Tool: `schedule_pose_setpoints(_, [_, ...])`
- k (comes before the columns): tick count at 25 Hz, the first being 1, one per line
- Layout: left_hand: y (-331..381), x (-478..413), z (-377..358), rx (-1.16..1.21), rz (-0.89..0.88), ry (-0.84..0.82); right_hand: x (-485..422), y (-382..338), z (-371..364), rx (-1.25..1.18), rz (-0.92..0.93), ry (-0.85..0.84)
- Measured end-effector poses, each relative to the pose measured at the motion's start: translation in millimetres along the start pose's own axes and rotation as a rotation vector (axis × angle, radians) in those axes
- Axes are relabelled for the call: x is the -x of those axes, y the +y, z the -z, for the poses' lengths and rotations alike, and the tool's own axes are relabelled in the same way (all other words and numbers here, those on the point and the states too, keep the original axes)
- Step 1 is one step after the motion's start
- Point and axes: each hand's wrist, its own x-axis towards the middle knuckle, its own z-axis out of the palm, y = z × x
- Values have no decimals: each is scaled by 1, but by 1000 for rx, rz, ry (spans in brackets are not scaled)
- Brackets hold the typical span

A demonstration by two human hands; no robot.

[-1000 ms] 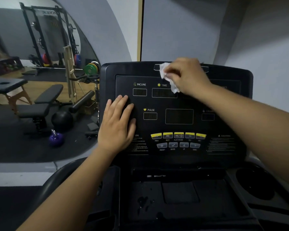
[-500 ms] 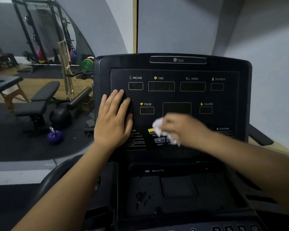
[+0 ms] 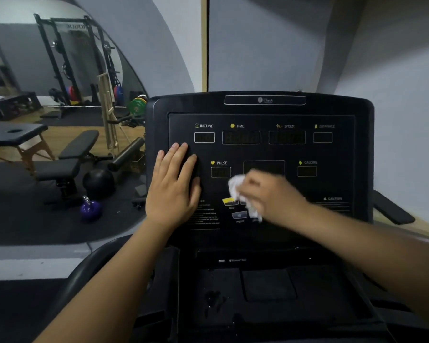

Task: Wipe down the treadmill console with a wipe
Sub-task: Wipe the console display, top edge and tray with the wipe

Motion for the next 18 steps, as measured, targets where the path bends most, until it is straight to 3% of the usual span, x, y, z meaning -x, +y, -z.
schedule_pose_setpoints(3, [-1,0,2,-7,0,-10,10,-19,-14,-22,244,-197])
schedule_pose_setpoints(8, [7,-4,11,-15,12,-71,-92,8,27,104,119,124])
schedule_pose_setpoints(13, [-1,-13,38,172,103,6,-152,-24,28,124,-21,218])
schedule_pose_setpoints(15, [-18,-10,53,159,138,67,-139,-57,4,66,92,175])
schedule_pose_setpoints(18, [-41,7,70,66,188,68,-103,-96,-26,6,475,-107])
